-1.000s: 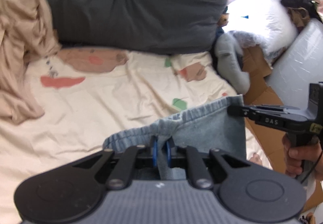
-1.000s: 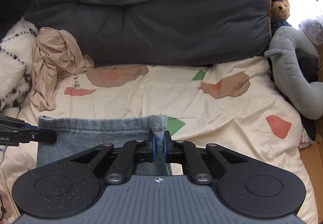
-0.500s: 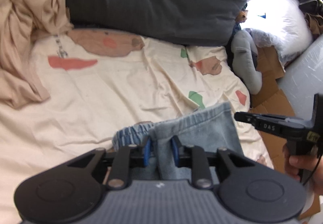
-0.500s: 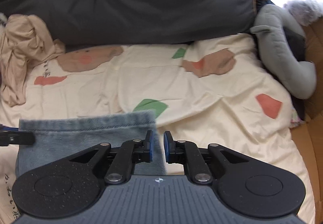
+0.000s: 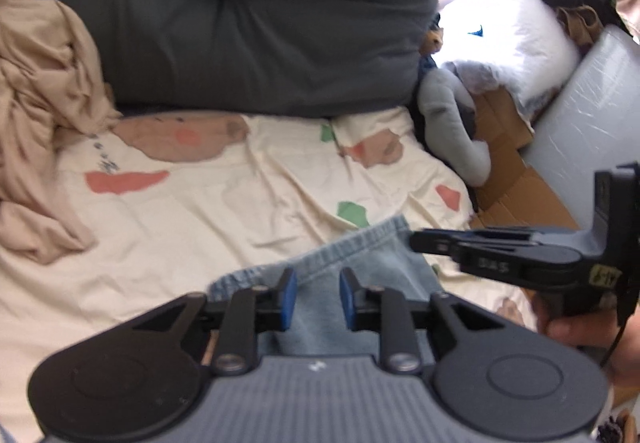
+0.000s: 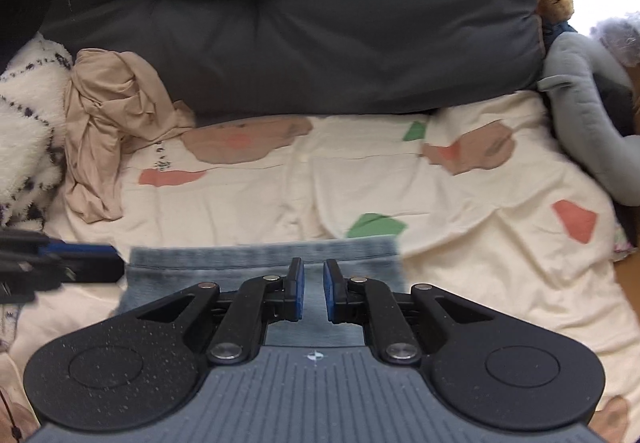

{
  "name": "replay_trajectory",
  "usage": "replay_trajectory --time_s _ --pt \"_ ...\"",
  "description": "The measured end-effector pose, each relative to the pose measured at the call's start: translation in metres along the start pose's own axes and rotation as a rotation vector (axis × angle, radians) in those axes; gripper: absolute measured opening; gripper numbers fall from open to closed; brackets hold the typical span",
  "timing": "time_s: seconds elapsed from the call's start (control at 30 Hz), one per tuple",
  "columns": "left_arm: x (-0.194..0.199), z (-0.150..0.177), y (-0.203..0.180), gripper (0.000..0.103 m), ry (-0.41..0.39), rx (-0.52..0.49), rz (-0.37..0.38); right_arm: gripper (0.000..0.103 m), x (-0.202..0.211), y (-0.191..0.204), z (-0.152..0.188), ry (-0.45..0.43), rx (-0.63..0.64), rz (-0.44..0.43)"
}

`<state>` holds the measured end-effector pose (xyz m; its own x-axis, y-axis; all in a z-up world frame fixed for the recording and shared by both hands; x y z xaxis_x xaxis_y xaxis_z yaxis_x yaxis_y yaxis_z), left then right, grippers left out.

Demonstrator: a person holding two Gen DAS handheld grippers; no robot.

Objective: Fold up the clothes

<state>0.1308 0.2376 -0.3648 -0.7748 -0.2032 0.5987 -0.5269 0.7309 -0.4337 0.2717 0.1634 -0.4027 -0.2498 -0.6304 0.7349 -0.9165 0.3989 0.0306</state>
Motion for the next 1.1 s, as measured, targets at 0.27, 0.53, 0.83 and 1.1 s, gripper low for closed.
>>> replay_trajectory --time_s 0.27,0.53,0.83,1.1 --pt "-0.026 0.008 0.015 0.014 0.016 -0.008 -0.042 0.012 -0.032 0.021 0.004 0.015 -0.018 -0.012" --pt "-0.044 0.019 0.039 0.003 0.029 0.032 -0.056 0.013 -0.063 0.018 0.019 0.070 -0.059 -0.007" --pt "-0.055 0.028 0.048 0.003 0.030 0.007 -0.073 0.012 -0.085 0.024 0.026 0.113 -0.048 0.019" --pt "-0.032 0.012 0.031 0.004 0.007 0.011 -0.051 0.014 -0.059 0.015 0.021 0.050 -0.063 -0.031"
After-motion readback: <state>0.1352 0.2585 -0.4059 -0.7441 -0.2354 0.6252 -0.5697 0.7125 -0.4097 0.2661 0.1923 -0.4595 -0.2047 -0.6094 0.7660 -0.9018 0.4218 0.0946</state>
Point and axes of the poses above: each gripper's, at about its wrist camera, not at the fingertips, and x roughly against the way its jaws point, y to its left, z to its underside, the point moved 6 cm from there along -x, roughly the way its jaws point, and after that the axes turned 2 degrees about -x, right-handed, at the moved point
